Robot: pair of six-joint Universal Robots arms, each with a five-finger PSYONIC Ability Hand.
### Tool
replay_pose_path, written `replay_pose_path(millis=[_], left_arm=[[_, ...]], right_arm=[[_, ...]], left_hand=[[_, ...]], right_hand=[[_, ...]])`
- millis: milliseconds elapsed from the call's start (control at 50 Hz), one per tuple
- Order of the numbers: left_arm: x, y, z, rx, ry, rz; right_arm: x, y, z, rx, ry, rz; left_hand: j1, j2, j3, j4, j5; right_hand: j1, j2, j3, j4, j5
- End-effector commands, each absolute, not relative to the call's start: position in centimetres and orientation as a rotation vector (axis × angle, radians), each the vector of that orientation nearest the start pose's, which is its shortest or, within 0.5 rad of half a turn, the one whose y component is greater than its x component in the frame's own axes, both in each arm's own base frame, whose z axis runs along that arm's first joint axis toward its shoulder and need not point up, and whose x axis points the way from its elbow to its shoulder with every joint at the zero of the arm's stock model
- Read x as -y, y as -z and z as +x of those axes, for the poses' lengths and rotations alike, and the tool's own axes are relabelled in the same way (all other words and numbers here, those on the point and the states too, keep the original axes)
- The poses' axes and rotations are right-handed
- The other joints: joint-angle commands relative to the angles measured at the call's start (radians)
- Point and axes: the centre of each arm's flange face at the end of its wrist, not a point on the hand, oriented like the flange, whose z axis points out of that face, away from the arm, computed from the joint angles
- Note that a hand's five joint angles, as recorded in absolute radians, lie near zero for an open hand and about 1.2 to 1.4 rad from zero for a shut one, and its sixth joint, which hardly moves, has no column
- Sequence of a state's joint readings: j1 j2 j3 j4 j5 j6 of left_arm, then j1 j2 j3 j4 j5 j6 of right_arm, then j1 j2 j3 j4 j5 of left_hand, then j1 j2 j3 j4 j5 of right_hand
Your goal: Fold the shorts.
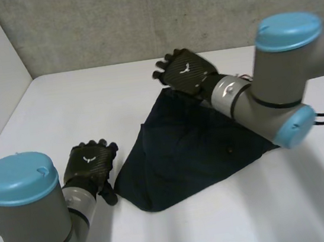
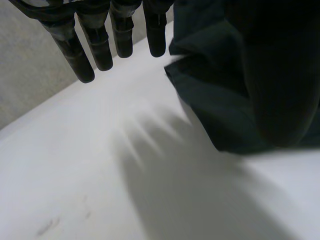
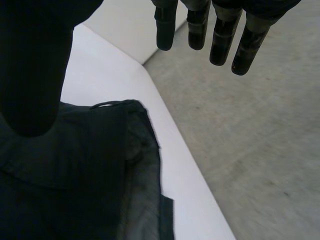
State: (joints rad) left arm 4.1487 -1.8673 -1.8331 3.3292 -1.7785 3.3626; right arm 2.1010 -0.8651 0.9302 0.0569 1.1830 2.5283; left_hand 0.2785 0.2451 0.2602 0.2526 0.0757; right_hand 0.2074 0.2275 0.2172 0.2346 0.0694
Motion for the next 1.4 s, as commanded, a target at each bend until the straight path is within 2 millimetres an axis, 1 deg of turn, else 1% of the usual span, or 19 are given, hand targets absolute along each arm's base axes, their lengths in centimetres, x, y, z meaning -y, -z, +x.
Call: replay_pose_path(millis=[20,120,200,260,280,300,360,380,420,440,480,600,680,800,960,1100,1240,1340,1400], left_arm=[[19.1,-15.6,-24.6,-2.493,1.758,0.813],[19.5,-15.9,-23.9,-2.486,1.770,0.772],[19.5,-15.8,-23.8,-2.486,1.767,0.768],[19.4,-15.8,-23.8,-2.485,1.769,0.773],[19.4,-15.8,-23.8,-2.485,1.769,0.773],[19.5,-15.9,-23.9,-2.482,1.779,0.774],[19.6,-16.1,-24.2,-2.483,1.803,0.791],[19.6,-16.2,-24.5,-2.482,1.832,0.813],[19.7,-16.3,-24.9,-2.479,1.868,0.841],[19.8,-16.3,-25.1,-2.480,1.882,0.856],[20.0,-16.6,-25.6,-2.476,1.931,0.882],[20.6,-16.7,-26.4,-2.460,1.980,0.901],[20.4,-16.3,-27.5,-2.467,1.978,0.948],[21.0,-15.9,-29.1,-2.563,1.995,0.907],[19.2,-15.6,-29.5,-2.766,1.767,0.926],[19.3,-16.4,-28.5,-2.757,1.735,0.874],[18.8,-15.9,-27.5,-2.712,1.682,0.794],[18.8,-15.4,-28.0,-2.687,1.684,0.797],[19.0,-14.2,-28.3,-2.693,1.652,0.812]], right_arm=[[32.9,-17.8,39.3,-1.552,1.873,-1.523],[34.5,-14.9,40.1,-1.559,1.910,-1.579],[35.3,-13.5,40.2,-1.583,1.947,-1.621],[35.3,-14.1,40.2,-1.570,1.977,-1.637],[35.3,-14.7,40.2,-1.562,1.992,-1.637],[35.0,-16.7,40.3,-1.530,2.030,-1.618],[34.3,-20.5,40.3,-1.483,2.088,-1.574],[33.7,-22.8,39.9,-1.464,2.111,-1.538],[33.0,-24.7,39.5,-1.455,2.124,-1.500],[32.3,-26.9,39.0,-1.442,2.146,-1.457],[31.5,-28.7,38.4,-1.429,2.164,-1.433],[28.8,-32.2,36.1,-1.496,2.174,-1.405],[27.5,-33.3,34.7,-1.567,2.169,-1.387],[26.6,-31.6,33.9,-1.657,2.090,-1.412],[26.3,-30.3,32.6,-1.818,2.086,-1.387],[26.2,-29.1,32.3,-1.876,2.040,-1.384],[26.1,-29.0,32.2,-1.886,2.036,-1.380],[26.1,-29.0,32.2,-1.894,2.026,-1.357],[26.3,-28.9,32.1,-1.910,2.012,-1.322]], left_hand=[[0.014,0.048,0.033,0.040,0.043],[0.011,0.045,0.030,0.037,0.040],[0.011,0.045,0.030,0.037,0.040],[0.008,0.042,0.027,0.034,0.037],[0.008,0.042,0.027,0.034,0.037],[0.008,0.042,0.027,0.034,0.037],[0.000,0.033,0.018,0.025,0.028],[-0.012,0.021,0.006,0.014,0.016],[-0.033,0.001,-0.014,-0.007,-0.004],[-0.041,-0.008,-0.023,-0.016,-0.013],[-0.044,-0.011,-0.026,-0.019,-0.016],[-0.047,-0.014,-0.029,-0.021,-0.019],[-0.050,-0.017,-0.032,-0.024,-0.022],[-0.012,0.021,0.006,0.014,0.016],[0.052,0.086,0.071,0.078,0.081],[0.158,0.192,0.176,0.184,0.186],[0.152,0.186,0.171,0.178,0.180],[0.158,0.191,0.176,0.184,0.186],[0.164,0.197,0.182,0.190,0.192]], right_hand=[[0.054,0.034,0.044,0.027,0.017],[0.098,0.078,0.088,0.071,0.061],[0.361,0.341,0.351,0.334,0.325],[1.117,1.097,1.107,1.090,1.081],[1.188,1.168,1.178,1.161,1.152],[1.189,1.169,1.179,1.162,1.152],[1.189,1.169,1.179,1.162,1.152],[1.189,1.169,1.179,1.162,1.152],[1.189,1.169,1.179,1.162,1.152],[1.189,1.169,1.179,1.162,1.152],[1.189,1.169,1.179,1.162,1.152],[1.189,1.169,1.179,1.162,1.152],[1.189,1.169,1.179,1.162,1.152],[1.189,1.169,1.179,1.162,1.152],[1.189,1.169,1.179,1.162,1.152],[1.189,1.169,1.179,1.162,1.152],[1.189,1.169,1.179,1.162,1.152],[1.189,1.169,1.179,1.162,1.152],[1.189,1.169,1.179,1.162,1.152]])
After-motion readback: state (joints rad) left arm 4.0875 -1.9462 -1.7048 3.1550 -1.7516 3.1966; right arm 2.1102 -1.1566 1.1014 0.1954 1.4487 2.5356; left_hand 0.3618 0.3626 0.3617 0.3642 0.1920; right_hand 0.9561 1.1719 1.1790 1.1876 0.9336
